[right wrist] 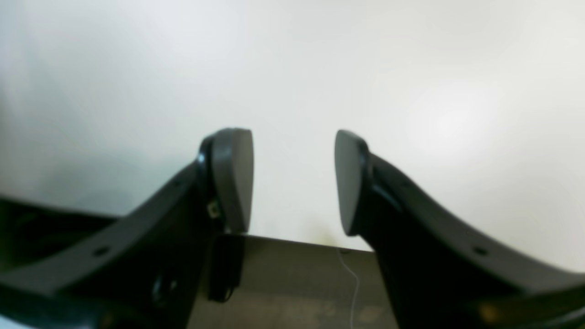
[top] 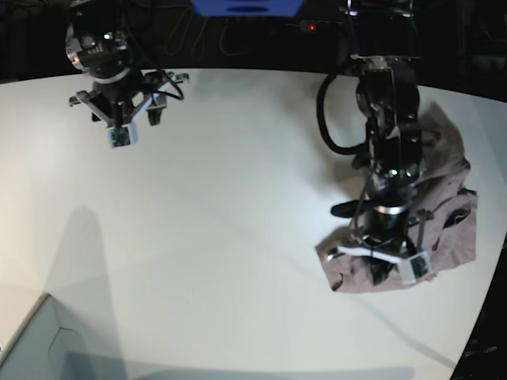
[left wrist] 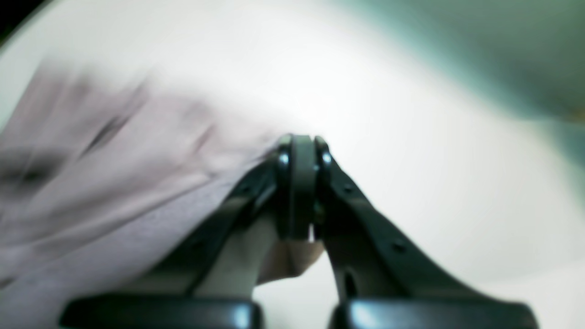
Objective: Layout the t-shirt on the table in an organized manner, then fold the t-shirt properly
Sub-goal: 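Lift and drag the t-shirt with the left gripper toward the right gripper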
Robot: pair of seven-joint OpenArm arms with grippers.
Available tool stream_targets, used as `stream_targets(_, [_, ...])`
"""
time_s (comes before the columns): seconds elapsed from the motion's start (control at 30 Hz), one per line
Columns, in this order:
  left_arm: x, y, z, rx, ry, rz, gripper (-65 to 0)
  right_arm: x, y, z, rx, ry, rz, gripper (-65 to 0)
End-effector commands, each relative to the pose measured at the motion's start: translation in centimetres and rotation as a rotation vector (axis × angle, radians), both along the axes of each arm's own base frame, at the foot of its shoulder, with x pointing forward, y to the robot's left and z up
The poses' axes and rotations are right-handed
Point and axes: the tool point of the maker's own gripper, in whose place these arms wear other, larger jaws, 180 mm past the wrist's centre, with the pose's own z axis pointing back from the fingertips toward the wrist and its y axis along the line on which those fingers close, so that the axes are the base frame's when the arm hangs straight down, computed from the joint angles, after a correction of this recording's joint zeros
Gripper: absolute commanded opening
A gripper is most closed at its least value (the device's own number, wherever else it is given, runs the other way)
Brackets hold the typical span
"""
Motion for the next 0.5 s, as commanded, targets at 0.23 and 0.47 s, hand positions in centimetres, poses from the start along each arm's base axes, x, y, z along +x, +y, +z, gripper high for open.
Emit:
stream_targets(0.23, [-1.4,-10.6,6.5,-0.064,-0.177,-0.239,-64.9,0.4,-6.4,1.5,-0.088,-0.049,-0.150,-35.9])
stream_targets(0.47, [-5.7,-23.0,10.4,-0.127,-0.262,-0.555,-64.9,-1.3,-10.3,1.5,-0.138,-0.013,-0.266,-35.9])
